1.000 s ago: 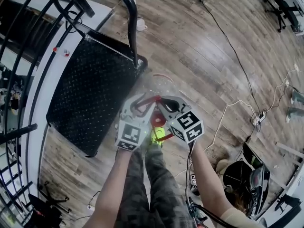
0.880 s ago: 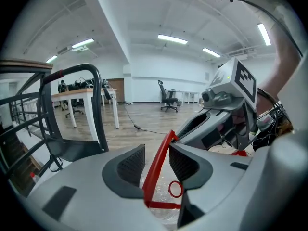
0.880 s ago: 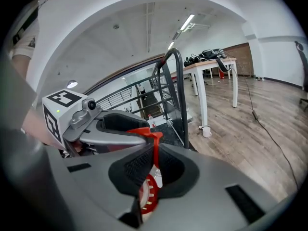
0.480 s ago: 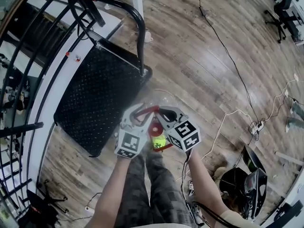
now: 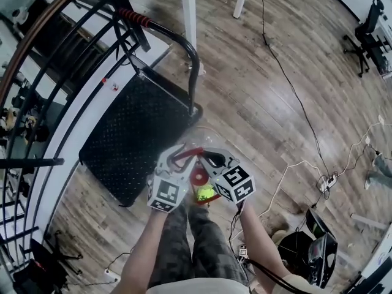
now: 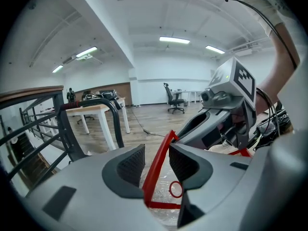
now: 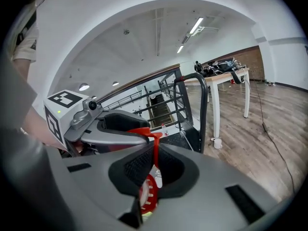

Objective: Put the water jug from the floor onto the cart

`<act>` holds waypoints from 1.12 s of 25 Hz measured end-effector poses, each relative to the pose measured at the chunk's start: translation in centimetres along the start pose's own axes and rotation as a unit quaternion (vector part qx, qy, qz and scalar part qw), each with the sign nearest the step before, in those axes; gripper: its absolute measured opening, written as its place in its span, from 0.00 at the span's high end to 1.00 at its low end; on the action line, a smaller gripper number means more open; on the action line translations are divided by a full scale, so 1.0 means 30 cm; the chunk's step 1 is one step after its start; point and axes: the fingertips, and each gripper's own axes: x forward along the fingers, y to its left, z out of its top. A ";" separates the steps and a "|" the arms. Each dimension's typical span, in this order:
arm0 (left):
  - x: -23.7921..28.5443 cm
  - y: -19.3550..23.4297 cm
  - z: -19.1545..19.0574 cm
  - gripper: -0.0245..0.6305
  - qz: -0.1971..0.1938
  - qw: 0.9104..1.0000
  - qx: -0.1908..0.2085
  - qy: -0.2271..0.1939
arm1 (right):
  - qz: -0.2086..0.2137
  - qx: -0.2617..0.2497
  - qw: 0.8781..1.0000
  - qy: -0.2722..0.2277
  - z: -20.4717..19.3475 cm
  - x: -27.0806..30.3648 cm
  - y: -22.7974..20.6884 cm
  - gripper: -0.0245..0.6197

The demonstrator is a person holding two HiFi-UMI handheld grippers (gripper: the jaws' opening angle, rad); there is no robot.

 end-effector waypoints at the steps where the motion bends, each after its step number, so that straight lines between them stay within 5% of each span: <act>1: -0.008 0.007 0.018 0.76 0.003 1.000 -0.001 -0.001 | 0.001 -0.002 1.000 0.000 0.021 -0.007 0.004 0.91; 18: -0.159 0.059 0.166 0.75 0.040 0.999 -0.024 -0.010 | 0.039 -0.044 0.998 0.017 0.197 -0.059 0.121 0.91; 28: -0.230 0.147 0.096 0.76 0.054 0.997 -0.049 0.001 | 0.060 -0.054 0.996 0.039 0.211 0.046 0.199 0.91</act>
